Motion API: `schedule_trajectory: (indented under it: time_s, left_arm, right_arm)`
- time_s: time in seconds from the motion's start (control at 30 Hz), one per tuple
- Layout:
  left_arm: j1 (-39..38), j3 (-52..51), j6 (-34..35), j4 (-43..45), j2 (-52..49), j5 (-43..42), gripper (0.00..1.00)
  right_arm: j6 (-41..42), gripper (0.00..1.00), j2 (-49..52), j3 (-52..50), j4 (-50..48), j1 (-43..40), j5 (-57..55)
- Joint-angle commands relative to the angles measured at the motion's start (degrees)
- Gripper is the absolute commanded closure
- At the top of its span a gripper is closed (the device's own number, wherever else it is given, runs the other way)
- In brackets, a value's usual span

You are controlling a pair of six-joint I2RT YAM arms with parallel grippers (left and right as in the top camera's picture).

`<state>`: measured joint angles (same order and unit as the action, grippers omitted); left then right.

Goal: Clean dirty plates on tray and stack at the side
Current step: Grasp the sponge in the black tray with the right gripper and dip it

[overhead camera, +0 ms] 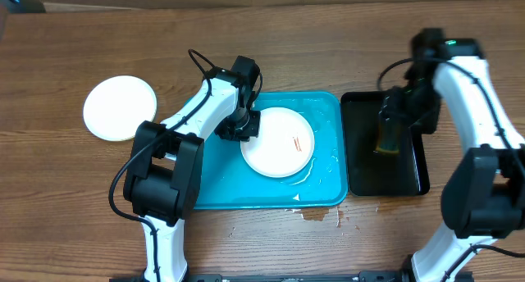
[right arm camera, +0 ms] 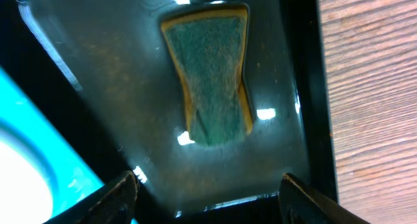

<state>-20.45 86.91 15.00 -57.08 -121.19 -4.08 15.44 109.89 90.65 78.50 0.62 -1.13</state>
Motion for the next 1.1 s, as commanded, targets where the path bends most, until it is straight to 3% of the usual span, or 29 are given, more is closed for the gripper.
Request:
schedule_trajectory:
  time_s: [0.0,0.43,0.47,0.5,0.53,0.57,0.6,0.63,0.67,0.7,0.73,0.9,1.0,1.07]
  left_arm:
    - [-0.2,-1.6,0.4,0.5,-0.6,1.3,0.88]
    - [-0.2,-1.6,0.4,0.5,-0.6,1.3,0.87]
    - [-0.2,-1.6,0.4,0.5,-0.6,1.3,0.87]
    - [-0.2,-1.6,0.4,0.5,-0.6,1.3,0.87]
    - [-0.2,-1.6,0.4,0.5,-0.6,1.3,0.87]
    - [-0.2,-1.6,0.4,0.5,-0.6,1.3,0.87]
    - [-0.2,-1.6,0.4,0.5,-0.6,1.3,0.87]
    - [-0.2,-1.6,0.4,0.5,-0.6,1.3,0.86]
    - [-0.2,-1.6,0.4,0.5,-0.6,1.3,0.85]
    - [-0.2,-1.6,0.4,0.5,-0.6,1.3,0.84]
    - [-0.2,-1.6,0.4,0.5,-0.6,1.3,0.83]
    - [-0.2,-1.6,0.4,0.5,-0.6,1.3,0.80]
    - [-0.2,-1.6,0.4,0.5,-0.6,1.3,0.80]
    - [-0.2,-1.6,0.4,0.5,-0.6,1.3,0.80]
  right_arm:
    - [4.1,0.27,-1.1,-3.7,-2.9,2.2,-8.5]
    - [4.1,0.33,-0.9,-22.0,-24.3,3.2,-9.1]
    - [4.1,0.38,-0.8,-23.1,-25.6,3.2,-9.1]
    - [4.1,0.55,-0.8,-23.8,-26.3,3.2,-9.1]
    - [4.0,0.82,-0.7,-24.4,-26.7,3.2,-9.2]
    - [3.9,0.87,-0.7,-24.7,-26.7,3.2,-9.1]
    - [3.6,0.85,-0.7,-24.7,-26.6,3.2,-9.1]
    - [3.1,0.70,-0.7,-24.7,-26.6,3.2,-9.1]
    - [2.3,0.42,-0.7,-24.7,-26.4,3.2,-9.1]
    - [1.6,0.20,-0.7,-24.6,-26.4,3.2,-9.2]
    - [0.7,0.11,-0.7,-24.6,-26.8,3.2,-9.2]
    - [0.6,0.00,-0.7,-24.6,-32.3,3.1,-9.4]
    - [0.2,0.00,-0.7,-24.6,-36.6,3.2,-9.3]
    - [0.2,0.06,-0.7,-24.6,-38.4,3.2,-9.3]
